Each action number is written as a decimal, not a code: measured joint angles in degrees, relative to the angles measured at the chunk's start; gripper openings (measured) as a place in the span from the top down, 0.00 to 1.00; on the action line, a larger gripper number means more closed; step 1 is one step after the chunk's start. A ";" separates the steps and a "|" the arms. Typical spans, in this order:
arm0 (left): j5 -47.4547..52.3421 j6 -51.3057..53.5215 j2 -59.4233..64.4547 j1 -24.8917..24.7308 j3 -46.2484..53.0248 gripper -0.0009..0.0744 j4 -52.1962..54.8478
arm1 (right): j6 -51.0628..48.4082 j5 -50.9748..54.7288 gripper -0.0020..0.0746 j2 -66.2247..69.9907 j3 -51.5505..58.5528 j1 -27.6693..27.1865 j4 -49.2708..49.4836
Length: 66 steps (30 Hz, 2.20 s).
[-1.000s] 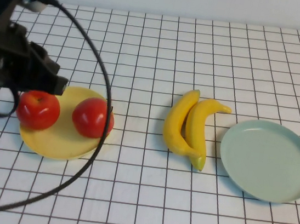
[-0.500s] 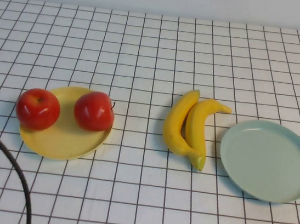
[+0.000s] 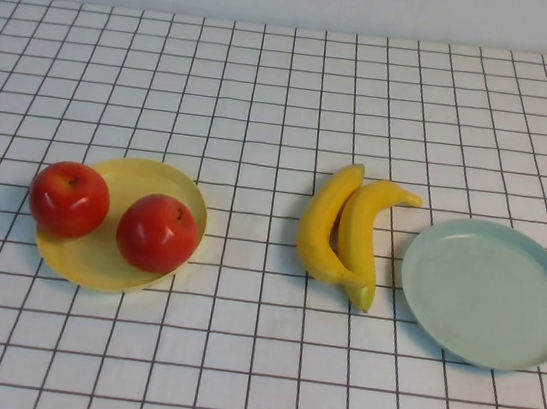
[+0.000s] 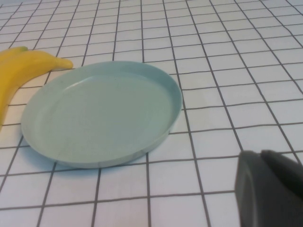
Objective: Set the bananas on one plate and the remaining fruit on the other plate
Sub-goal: Put another type of fruit in the right plate
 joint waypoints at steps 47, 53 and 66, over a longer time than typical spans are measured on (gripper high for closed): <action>10.35 15.61 -18.63 17.50 15.52 0.99 -12.75 | 0.00 0.00 1.00 0.00 0.00 0.00 0.00; 10.35 15.61 -18.63 17.50 15.52 0.99 -12.75 | 0.00 0.00 1.00 0.00 0.00 0.00 0.00; 10.40 15.61 -18.63 17.50 15.52 0.99 -12.75 | 0.00 0.00 1.00 0.00 0.00 0.00 -4.09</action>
